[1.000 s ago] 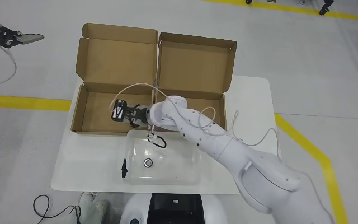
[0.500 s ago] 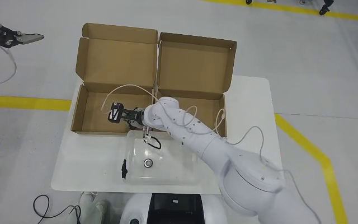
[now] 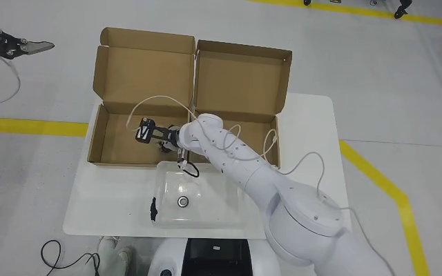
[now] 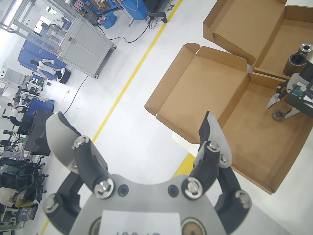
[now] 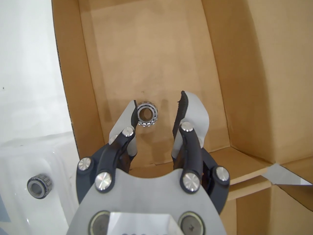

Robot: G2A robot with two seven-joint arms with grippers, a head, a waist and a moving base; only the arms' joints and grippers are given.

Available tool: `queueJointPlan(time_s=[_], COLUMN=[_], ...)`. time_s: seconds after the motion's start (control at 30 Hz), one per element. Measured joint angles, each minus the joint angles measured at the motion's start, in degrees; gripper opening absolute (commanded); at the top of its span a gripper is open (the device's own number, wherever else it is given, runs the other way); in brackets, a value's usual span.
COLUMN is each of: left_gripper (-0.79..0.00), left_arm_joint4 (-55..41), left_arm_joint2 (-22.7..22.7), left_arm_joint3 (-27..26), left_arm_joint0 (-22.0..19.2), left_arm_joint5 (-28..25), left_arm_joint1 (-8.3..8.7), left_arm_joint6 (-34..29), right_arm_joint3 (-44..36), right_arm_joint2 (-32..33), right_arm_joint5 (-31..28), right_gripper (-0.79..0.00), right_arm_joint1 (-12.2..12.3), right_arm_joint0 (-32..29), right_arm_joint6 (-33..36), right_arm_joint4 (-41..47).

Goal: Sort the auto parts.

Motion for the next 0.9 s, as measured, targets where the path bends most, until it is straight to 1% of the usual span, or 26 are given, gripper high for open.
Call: queueJointPlan(time_s=[0.23,0.43,0.57,0.7,0.83,0.9], left_gripper=[0.000,0.000,0.000,0.000,0.000,0.000], left_arm_joint4=[0.00,0.00,0.00,0.00,0.00,0.00], left_arm_joint2=[0.00,0.00,0.00,0.00,0.00,0.00], left_arm_joint3=[0.00,0.00,0.00,0.00,0.00,0.00], left_arm_joint0=[0.00,0.00,0.00,0.00,0.00,0.00], left_arm_joint5=[0.00,0.00,0.00,0.00,0.00,0.00], left_arm_joint1=[0.00,0.00,0.00,0.00,0.00,0.00], left_arm_joint6=[0.00,0.00,0.00,0.00,0.00,0.00], right_arm_joint3=[-0.75,-3.02,-5.82,-10.09,-15.95,-19.99], right_arm_joint2=[0.79,1.80,2.90,4.14,5.95,7.23], right_arm_joint5=[-1.61,-4.14,-5.54,-5.83,-5.38,-4.78], right_gripper=[-0.465,-0.462,-0.459,-0.456,-0.459,-0.459], right_arm_joint1=[0.27,1.27,2.71,4.48,6.88,8.45], right_arm_joint0=[1.90,2.58,2.18,1.33,-0.43,-1.91], right_arm_joint6=[-3.24,-6.45,-7.94,-7.72,-5.56,-3.62], right_arm_joint4=[-0.83,-2.07,-2.81,-3.87,-5.04,-5.85])
